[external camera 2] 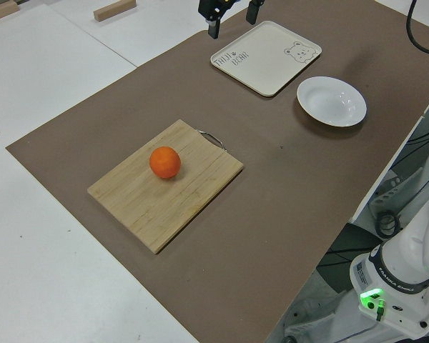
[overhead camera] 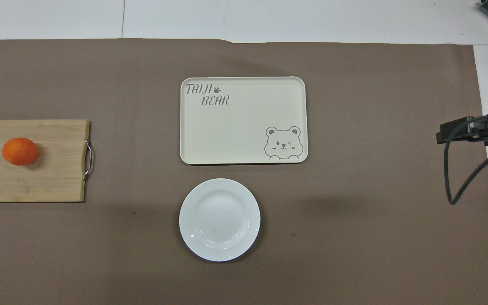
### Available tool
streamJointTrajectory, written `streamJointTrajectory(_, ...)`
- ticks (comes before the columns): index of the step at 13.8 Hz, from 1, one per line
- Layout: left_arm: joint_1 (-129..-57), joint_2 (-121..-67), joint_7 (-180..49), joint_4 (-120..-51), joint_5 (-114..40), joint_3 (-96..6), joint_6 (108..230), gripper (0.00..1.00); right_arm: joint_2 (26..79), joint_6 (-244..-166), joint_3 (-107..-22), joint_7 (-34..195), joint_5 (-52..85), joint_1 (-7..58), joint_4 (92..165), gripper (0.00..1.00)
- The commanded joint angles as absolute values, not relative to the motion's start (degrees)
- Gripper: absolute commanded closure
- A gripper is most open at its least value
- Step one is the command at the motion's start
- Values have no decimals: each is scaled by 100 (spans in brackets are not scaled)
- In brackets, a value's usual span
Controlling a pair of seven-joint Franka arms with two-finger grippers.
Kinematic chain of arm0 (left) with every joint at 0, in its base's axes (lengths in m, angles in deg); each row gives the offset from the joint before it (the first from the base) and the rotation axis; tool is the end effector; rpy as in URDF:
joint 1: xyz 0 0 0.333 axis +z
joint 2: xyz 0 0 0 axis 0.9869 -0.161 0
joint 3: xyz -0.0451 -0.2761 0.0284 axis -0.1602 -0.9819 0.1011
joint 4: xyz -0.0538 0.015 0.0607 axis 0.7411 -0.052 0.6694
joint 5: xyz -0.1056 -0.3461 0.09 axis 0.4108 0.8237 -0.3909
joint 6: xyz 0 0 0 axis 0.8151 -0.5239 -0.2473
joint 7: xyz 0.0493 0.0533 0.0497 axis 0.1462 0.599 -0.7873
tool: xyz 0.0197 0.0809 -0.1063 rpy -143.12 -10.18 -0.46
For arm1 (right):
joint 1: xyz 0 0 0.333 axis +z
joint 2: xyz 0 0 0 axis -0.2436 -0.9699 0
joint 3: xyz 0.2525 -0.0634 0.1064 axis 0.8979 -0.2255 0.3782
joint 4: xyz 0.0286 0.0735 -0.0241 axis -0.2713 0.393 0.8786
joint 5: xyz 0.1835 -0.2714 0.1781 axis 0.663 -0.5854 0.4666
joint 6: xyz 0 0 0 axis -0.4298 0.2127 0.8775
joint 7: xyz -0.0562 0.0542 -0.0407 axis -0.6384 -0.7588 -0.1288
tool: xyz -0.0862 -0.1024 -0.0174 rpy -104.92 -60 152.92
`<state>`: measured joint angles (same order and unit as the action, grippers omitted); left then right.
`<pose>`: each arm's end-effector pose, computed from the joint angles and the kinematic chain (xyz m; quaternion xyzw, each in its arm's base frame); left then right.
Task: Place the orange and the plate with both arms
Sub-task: 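Move the left gripper onto the orange and close around it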
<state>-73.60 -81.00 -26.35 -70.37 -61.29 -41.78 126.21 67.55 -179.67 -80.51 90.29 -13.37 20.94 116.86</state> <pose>0.5258 0.0687 0.5663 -0.9899 0.1361 -0.0407 0.0024 0.5377 -0.0181 0.5507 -0.9995 0.0325 -0.0016 0.0034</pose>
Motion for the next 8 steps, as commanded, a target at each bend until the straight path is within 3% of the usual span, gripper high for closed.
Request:
streamJointTrajectory(1, -7072, -8374, -2342, -7310, -6136, -4220, 13283, 0, 6883, -18004, -7989, 9106, -1388, 2043, 11834, 0)
streamJointTrajectory(8, -6562, -8876, -1956, -8435, -5822, -4211, 14839, 0, 6883, -18004, -7989, 9106, -1388, 2043, 11834, 0)
